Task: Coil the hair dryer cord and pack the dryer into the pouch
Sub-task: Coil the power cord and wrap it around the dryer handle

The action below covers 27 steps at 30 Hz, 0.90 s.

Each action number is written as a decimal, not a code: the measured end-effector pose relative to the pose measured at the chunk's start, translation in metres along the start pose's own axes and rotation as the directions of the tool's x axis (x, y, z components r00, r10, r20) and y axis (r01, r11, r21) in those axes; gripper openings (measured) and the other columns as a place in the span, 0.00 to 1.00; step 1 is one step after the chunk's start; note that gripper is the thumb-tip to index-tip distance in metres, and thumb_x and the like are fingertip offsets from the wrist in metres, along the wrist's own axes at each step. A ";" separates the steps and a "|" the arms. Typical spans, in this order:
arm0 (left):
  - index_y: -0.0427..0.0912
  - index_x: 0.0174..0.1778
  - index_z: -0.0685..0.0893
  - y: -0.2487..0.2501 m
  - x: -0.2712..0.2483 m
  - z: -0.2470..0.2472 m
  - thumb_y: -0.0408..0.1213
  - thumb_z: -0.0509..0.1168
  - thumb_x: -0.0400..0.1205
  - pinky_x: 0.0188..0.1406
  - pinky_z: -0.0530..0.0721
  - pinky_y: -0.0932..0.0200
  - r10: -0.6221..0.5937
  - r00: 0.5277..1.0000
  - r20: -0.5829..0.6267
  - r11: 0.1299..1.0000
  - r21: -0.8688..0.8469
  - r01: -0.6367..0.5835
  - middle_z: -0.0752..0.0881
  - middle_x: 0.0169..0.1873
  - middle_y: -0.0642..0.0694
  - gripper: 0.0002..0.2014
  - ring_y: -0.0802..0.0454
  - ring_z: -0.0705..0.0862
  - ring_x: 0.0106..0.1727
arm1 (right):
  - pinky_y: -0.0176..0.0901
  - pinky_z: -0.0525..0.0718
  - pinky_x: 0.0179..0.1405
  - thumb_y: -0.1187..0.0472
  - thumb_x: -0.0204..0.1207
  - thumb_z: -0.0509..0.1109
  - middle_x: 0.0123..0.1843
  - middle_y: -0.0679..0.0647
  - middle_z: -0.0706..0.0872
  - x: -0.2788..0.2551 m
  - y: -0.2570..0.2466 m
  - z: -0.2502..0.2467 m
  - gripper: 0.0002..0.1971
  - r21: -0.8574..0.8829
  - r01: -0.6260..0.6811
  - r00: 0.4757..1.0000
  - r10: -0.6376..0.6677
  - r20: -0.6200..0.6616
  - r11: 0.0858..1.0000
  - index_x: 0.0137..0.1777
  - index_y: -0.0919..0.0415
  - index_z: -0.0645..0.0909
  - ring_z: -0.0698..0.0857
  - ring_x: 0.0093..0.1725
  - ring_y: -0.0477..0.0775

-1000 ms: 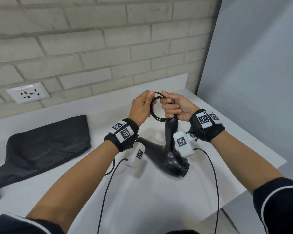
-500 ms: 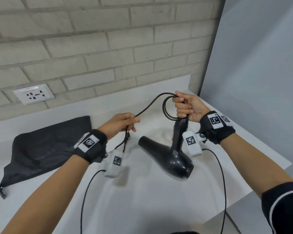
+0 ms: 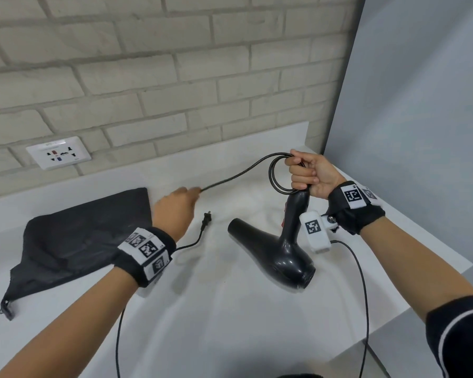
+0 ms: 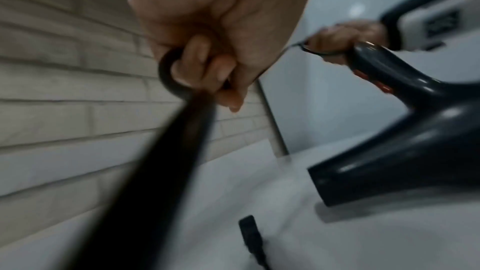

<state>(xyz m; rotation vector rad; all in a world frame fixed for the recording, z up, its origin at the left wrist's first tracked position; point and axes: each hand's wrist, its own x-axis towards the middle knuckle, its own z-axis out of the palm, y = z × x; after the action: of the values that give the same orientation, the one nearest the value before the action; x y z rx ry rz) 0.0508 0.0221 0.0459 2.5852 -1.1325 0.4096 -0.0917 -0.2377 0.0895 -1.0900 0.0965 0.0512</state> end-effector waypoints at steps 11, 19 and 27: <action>0.35 0.53 0.82 0.089 -0.034 0.004 0.30 0.52 0.81 0.38 0.71 0.54 0.422 0.770 0.479 0.767 0.264 -0.585 0.84 0.53 0.38 0.14 0.42 0.79 0.54 | 0.30 0.65 0.13 0.52 0.85 0.45 0.10 0.47 0.64 0.008 0.003 0.019 0.19 -0.070 0.008 0.988 -0.019 -0.150 0.997 0.34 0.55 0.66 0.62 0.08 0.42; 0.40 0.29 0.82 0.133 -0.001 -0.041 0.43 0.51 0.73 0.23 0.58 0.61 0.736 0.634 0.237 0.660 -0.043 -0.750 0.84 0.29 0.44 0.17 0.46 0.77 0.35 | 0.29 0.75 0.17 0.50 0.86 0.46 0.17 0.48 0.79 0.007 0.003 0.029 0.19 -0.123 -0.018 0.975 -0.010 -0.223 0.992 0.34 0.55 0.65 0.76 0.15 0.43; 0.44 0.37 0.84 0.132 0.034 -0.061 0.35 0.55 0.82 0.40 0.74 0.58 0.565 0.734 0.377 0.781 -0.530 -0.329 0.76 0.23 0.56 0.13 0.60 0.74 0.27 | 0.31 0.72 0.14 0.50 0.86 0.44 0.15 0.47 0.77 0.003 0.004 0.028 0.20 -0.101 -0.017 0.984 -0.001 -0.180 0.995 0.33 0.55 0.65 0.74 0.14 0.43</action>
<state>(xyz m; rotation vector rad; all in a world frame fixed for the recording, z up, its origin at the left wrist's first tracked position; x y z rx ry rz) -0.0340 -0.0638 0.1341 2.0292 -1.8212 -0.4581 -0.0874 -0.2111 0.0987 -1.1953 0.2633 -0.0360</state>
